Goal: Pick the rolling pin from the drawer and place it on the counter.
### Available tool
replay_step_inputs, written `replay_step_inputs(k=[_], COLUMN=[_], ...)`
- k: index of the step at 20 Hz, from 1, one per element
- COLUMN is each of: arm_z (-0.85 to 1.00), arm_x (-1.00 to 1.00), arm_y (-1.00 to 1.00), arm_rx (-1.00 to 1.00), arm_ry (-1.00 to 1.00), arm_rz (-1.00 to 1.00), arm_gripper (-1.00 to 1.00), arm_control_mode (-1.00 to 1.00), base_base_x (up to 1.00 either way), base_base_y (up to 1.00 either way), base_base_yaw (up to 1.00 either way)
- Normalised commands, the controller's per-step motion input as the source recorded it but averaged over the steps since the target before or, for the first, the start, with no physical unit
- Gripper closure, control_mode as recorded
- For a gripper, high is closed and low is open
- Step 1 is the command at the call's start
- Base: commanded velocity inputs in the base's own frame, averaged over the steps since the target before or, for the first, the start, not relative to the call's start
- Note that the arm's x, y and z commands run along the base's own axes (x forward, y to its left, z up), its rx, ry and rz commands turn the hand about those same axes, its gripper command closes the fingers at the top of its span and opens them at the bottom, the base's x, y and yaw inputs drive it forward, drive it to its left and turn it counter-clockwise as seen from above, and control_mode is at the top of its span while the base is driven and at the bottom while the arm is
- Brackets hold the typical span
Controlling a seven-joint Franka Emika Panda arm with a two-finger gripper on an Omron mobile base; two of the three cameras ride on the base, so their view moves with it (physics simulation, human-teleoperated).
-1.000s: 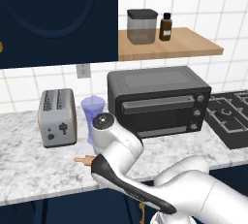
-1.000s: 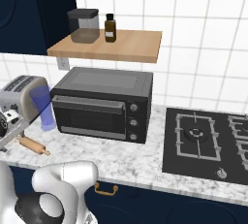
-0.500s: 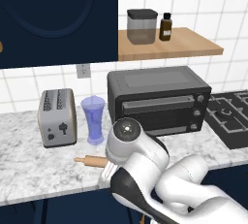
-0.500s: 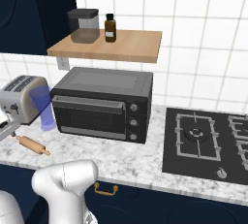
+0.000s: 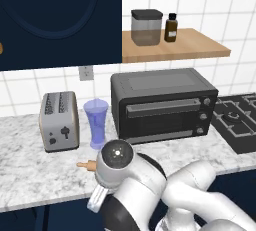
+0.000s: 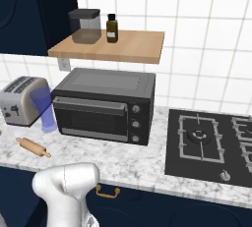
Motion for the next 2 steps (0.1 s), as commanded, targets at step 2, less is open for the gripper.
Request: replay_step_inputs(k=[2], arm_z=[0.0], arm_x=[-0.53], arm_y=[0.44], arm_rx=[0.0], arm_ry=[0.0], arm_rz=[0.0], arm_gripper=[-1.0], arm_control_mode=[-1.0], base_base_x=[0.0], base_base_y=[0.0], base_base_yaw=[0.0])
